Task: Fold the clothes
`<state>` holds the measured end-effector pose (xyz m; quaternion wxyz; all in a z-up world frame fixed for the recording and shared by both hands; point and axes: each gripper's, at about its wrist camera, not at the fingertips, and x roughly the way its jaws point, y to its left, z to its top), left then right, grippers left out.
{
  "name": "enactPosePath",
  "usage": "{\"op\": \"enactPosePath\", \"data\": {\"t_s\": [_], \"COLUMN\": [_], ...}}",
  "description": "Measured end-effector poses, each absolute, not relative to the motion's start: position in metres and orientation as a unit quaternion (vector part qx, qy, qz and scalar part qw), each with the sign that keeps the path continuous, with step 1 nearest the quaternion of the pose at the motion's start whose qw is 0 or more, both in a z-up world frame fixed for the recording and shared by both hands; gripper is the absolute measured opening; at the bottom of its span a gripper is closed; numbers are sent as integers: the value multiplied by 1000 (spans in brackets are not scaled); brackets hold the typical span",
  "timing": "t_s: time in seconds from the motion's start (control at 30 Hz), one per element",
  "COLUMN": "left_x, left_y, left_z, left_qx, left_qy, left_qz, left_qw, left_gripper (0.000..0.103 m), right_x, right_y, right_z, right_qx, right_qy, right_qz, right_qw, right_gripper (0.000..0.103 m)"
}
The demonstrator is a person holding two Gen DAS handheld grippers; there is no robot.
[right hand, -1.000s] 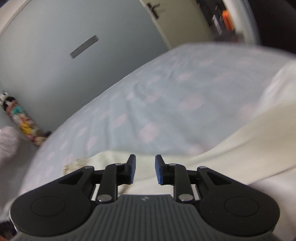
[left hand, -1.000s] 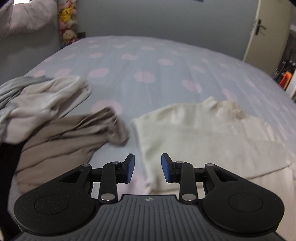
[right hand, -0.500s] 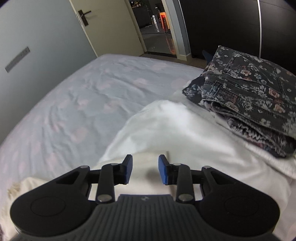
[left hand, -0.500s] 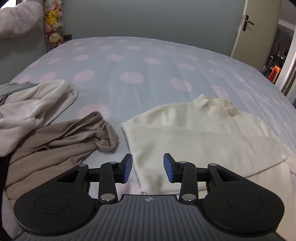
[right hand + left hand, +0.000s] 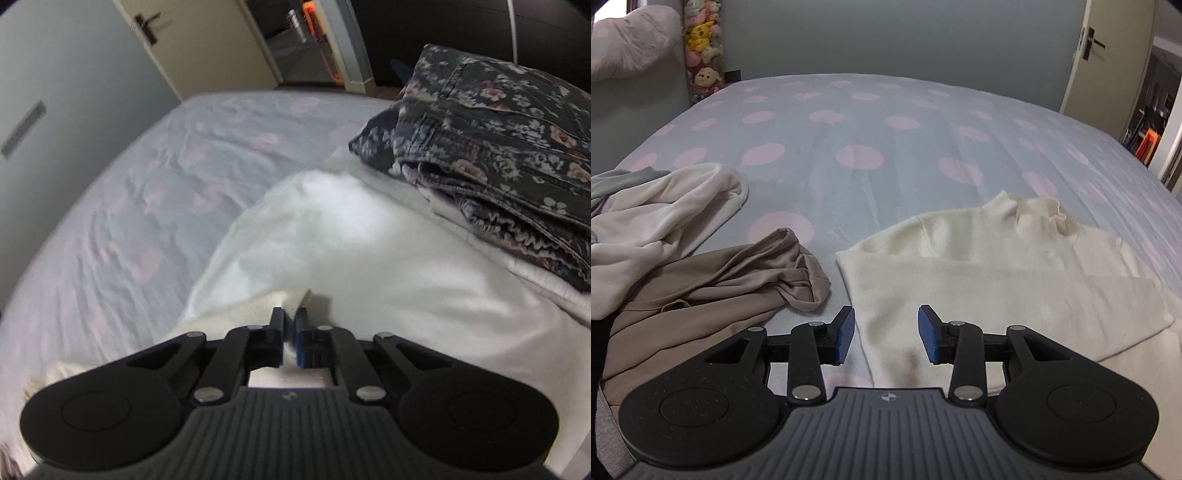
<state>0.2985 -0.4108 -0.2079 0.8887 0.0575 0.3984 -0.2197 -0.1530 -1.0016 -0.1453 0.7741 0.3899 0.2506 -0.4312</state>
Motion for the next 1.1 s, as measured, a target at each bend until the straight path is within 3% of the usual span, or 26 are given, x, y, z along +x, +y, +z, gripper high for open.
{"op": "enactPosePath", "data": {"t_s": [0.23,0.67,0.9,1.1], "left_x": [299,304,305,304], "left_y": [-408,-388,-382,-381], "left_z": [-207,-206,-202,-200], "left_qx": [59,22,-6,-9], "left_qy": [397,413,416,418], "left_qz": [-223,-236,-246,-257], "left_qw": [888,879,876,871], "left_gripper": [36,36,36,36], "right_x": [-122,24,107,173], "right_y": [-986,-909,-825,-756], "right_z": [-76,74,113,111], "right_qx": [353,280,248,236], "right_qy": [224,201,203,216], "right_qz": [-406,-335,-242,-158], "right_qw": [812,877,916,934], "right_gripper": [6,6,6,6]}}
